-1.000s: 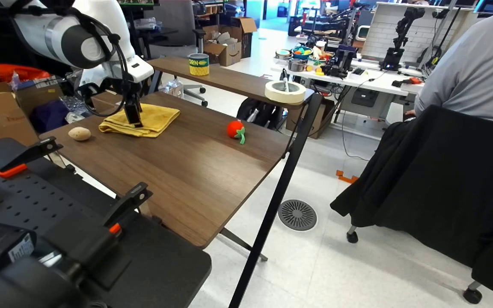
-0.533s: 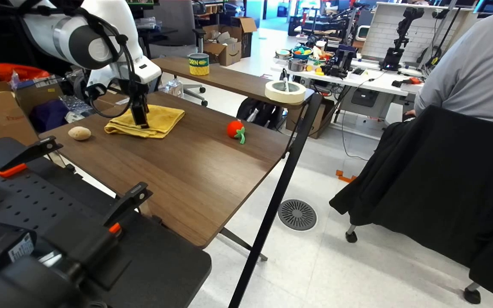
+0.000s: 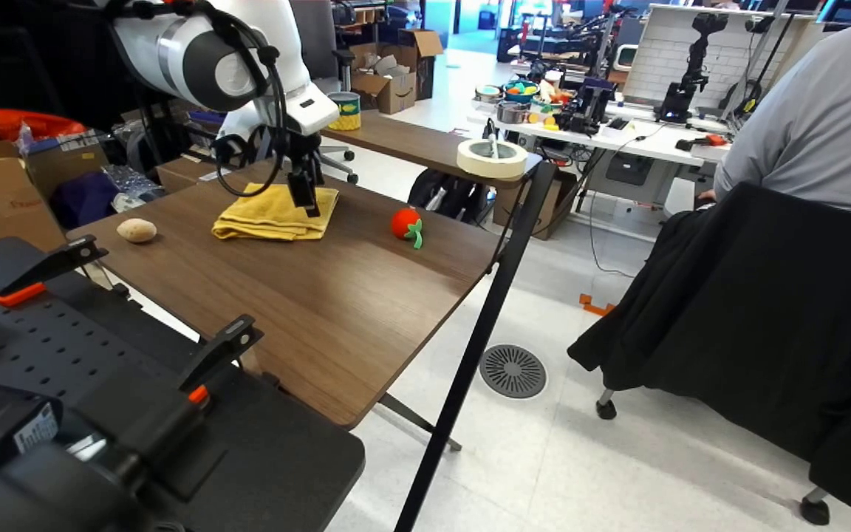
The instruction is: Wipe the table with the cloth move the stone and the red object on opposite sides of the table
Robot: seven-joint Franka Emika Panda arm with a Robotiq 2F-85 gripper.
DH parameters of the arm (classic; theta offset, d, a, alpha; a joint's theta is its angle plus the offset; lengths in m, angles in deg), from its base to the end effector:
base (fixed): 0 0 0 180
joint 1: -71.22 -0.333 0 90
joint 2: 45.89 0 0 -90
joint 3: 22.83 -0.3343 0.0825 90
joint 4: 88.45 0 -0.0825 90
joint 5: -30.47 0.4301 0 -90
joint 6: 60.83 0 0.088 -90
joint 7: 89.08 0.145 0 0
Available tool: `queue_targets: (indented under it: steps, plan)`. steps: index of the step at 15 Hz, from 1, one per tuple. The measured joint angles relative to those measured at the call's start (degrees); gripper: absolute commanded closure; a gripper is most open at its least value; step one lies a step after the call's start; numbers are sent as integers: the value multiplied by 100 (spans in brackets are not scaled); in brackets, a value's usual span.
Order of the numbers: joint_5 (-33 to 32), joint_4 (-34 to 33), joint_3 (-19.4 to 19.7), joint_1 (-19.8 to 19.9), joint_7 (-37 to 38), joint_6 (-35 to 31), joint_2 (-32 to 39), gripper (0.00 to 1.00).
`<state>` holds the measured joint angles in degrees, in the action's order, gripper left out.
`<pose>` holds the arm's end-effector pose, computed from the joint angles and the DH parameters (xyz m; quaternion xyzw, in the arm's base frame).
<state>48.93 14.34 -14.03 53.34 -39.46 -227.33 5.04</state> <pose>0.6890 0.0946 0.0156 -0.8846 0.4503 -0.1059 0.0596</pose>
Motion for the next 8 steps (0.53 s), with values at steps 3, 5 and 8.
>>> queue_targets:
  steps: [3,5,8]
  plan:
    - [-28,-46,44,-24,138,5,-10,0]
    - [-130,-22,16,-113,142,114,-80,0]
    - [-132,41,12,-201,143,136,-178,0]
